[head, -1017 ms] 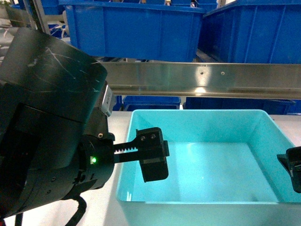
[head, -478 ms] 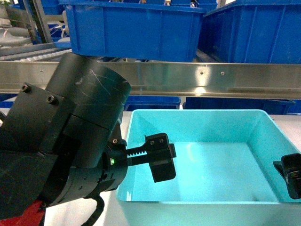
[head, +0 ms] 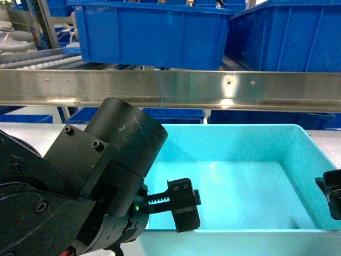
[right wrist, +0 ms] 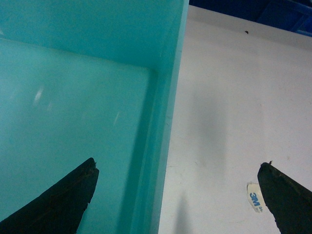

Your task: Organize blue bins on left shelf correctly

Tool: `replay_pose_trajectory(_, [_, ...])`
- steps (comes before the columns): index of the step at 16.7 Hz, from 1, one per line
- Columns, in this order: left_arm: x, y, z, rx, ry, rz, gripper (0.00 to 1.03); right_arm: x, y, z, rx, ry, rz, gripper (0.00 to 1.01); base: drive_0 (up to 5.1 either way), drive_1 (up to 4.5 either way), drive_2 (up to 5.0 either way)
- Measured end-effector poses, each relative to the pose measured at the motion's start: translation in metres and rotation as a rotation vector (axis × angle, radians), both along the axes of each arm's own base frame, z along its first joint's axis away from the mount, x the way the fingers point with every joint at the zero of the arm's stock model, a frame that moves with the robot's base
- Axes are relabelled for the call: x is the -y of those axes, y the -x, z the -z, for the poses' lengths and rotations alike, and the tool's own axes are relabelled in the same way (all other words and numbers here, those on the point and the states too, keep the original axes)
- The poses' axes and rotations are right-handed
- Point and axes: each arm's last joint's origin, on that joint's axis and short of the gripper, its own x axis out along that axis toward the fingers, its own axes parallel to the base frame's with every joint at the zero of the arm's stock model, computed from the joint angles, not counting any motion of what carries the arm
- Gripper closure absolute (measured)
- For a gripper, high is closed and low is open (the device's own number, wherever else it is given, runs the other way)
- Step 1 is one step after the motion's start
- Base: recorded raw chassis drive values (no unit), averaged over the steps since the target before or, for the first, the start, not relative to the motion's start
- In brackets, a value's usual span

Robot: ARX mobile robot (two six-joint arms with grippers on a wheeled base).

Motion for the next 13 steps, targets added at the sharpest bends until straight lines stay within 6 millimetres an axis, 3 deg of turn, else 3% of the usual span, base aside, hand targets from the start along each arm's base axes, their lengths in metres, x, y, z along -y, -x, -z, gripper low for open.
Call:
replay_pose_trajectory(5, [0.0005, 0.0001, -0.0001, 0.000, -0.001, 0.000, 0.05, 0.0014, 0.0008, 0.0012, -0.006, 0.003, 0.008, 0.04, 0.0, 0.00, 0.0])
replay_pose_trajectory(6, [0.0011, 0.0003, -0.0003, 0.001, 0.000, 0.001, 0.05, 0.0013, 0.0007, 0.0012, -0.005, 0.003, 0.008, 0.14, 0.0, 0.00, 0.0])
replay_pose_trajectory(7, [0.0011, 0.0003, -0.0003, 0.001, 0.000, 0.001, 0.05, 0.0014, 0.0007, 0.0012, -0.005, 0.003, 0.008, 0.30, 0.0, 0.00, 0.0])
replay_pose_trajectory(8, [0.0013, 0.0003, -0.0004, 0.001, 0.001, 0.000, 0.11, 0.0014, 0.0007, 0.0012, -0.005, 0.003, 0.008, 0.45, 0.0, 0.00, 0.0])
replay_pose_trajectory(11, [0.0016, -0.0002, -0.0008, 0.002, 0.004, -0.002, 0.49, 0.0011, 0.0007, 0.0012, -0.006, 0.001, 0.005, 0.85, 0.0, 0.00, 0.0])
replay_pose_trajectory(12, [0.0016, -0.0002, -0.0008, 0.001, 0.004, -0.002, 0.62, 0.0011, 0.0007, 0.0012, -0.005, -0.001, 0.008, 0.95, 0.0, 0.00, 0.0])
replay_pose_trajectory(13, [0.0016, -0.0002, -0.0008, 0.001, 0.003, -0.002, 0.73, 0.0012, 0.0006, 0.0010, -0.004, -0.014, 0.015, 0.99, 0.0, 0.00, 0.0])
